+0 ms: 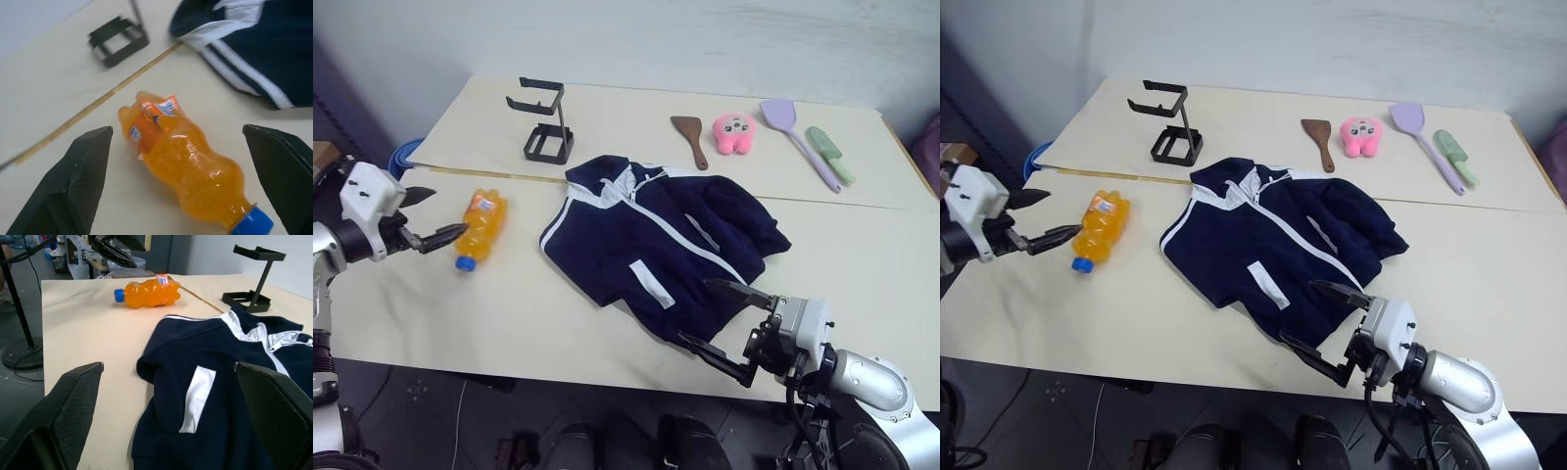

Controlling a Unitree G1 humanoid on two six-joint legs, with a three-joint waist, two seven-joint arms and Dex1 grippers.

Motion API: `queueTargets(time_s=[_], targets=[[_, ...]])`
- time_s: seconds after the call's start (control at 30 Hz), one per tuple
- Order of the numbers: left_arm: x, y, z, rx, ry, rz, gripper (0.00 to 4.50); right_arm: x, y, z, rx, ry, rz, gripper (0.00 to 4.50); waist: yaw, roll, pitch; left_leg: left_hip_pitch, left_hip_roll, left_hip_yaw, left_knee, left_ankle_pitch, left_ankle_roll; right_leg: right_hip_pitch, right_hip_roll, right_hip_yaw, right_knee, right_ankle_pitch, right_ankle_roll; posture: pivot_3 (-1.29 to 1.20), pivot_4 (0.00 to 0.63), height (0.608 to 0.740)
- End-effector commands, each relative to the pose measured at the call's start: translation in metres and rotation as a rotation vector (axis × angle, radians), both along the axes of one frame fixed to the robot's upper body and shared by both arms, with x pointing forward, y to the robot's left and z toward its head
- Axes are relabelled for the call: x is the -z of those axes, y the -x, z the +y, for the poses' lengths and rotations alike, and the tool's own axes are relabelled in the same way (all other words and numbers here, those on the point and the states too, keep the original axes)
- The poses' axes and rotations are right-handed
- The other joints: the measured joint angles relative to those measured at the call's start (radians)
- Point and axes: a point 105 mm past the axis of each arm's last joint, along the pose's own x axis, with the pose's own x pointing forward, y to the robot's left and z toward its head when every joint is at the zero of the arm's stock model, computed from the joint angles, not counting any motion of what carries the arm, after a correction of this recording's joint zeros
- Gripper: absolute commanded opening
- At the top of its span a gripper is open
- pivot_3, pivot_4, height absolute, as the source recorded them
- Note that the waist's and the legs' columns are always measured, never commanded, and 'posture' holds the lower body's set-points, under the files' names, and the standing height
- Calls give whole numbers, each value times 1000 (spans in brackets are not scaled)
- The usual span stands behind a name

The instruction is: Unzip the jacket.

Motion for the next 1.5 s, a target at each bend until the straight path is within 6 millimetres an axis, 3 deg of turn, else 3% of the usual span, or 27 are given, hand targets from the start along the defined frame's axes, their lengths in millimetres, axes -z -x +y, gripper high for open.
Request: queueTargets(time_s=[0.03, 0.07, 0.17, 0.33, 0.37, 0.47, 0.7, 0.83, 0.9, 1.07, 1.2, 1.37, 1.5], targets=[[19, 7, -54, 336, -244, 2, 4479, 13, 1, 9, -18, 102, 68, 4500, 3, 0, 0, 0, -1, 0, 0, 0, 0, 0, 0, 0, 0, 0, 0, 0, 150, 740], [32, 0, -65, 371, -292, 11, 4479, 20, -4, 11, 12, 134, 90, 4500, 4, 0, 0, 0, -1, 0, 0, 0, 1, 0, -1, 0, 0, 0, 0, 0, 150, 740], [45, -28, -92, 379, -319, -33, 4479, 42, -26, 7, 155, 254, 113, 4500, 1, 0, 0, -1, -2, 2, 0, 1, 1, -1, 0, 0, 0, 0, 0, 0, 150, 740], [65, -48, -114, 410, -391, -26, 4479, 59, -37, 2, 248, 317, 120, 4500, -10, 0, 0, -2, -3, 6, -1, 1, 1, -5, 2, 1, 0, 1, 1, 0, 150, 740], [73, -48, -116, 428, -413, 13, 4498, 62, -37, 3, 251, 318, 133, 4319, -11, 0, 0, -2, -3, 6, -1, 1, 1, -5, 3, 1, 0, 0, 1, 0, 150, 740], [90, -46, -118, 486, -468, 113, 3900, 67, -34, 2, 266, 320, 171, 3598, -11, -1, -1, -2, -2, 6, -1, 1, 1, -5, 3, 1, 0, 0, 1, 0, 150, 740], [114, -30, -111, 549, -431, 335, 1749, 67, -24, -3, 273, 303, 183, 1227, -13, -1, -2, 0, 0, 6, 0, 1, 2, -2, 1, 2, 1, 1, 1, 0, 150, 740], [129, -5, -114, 647, -327, 480, 483, 62, -19, -28, 294, 304, 187, 0, -13, 2, -4, 1, 0, 6, 0, 1, 3, -2, 1, 2, 1, 1, 1, 0, 150, 740], [129, 14, -121, 718, -265, 532, 81, 58, -13, -47, 276, 322, 198, 0, -13, 3, -5, 1, 0, 5, -1, 1, 3, -2, 1, 2, 0, 1, 1, 0, 150, 740], [115, 70, -153, 877, -24, 640, 81, 47, 1, -92, 213, 379, 212, 0, -14, 3, -4, 2, 0, 4, -1, 0, 4, 0, 1, 3, 0, 1, 1, 0, 150, 740], [106, 104, -179, 879, 190, 720, 81, 44, 2, -133, 219, 413, 225, 0, -7, 3, -4, 1, 0, 3, 1, 0, 4, 1, 1, 4, -1, 1, 1, 0, 150, 740], [109, 127, -193, 842, 307, 832, 81, 57, -2, -171, 254, 475, 269, 0, -3, 4, -3, 4, 1, 0, 1, 0, 4, 6, 0, 10, -4, 1, 1, 0, 150, 740], [119, 128, -205, 784, 320, 747, 81, 61, -4, -178, 260, 424, 307, 0, 0, 6, -3, 5, 0, -1, 1, 0, 4, 9, -1, 9, -6, 1, 1, 0, 150, 740]])
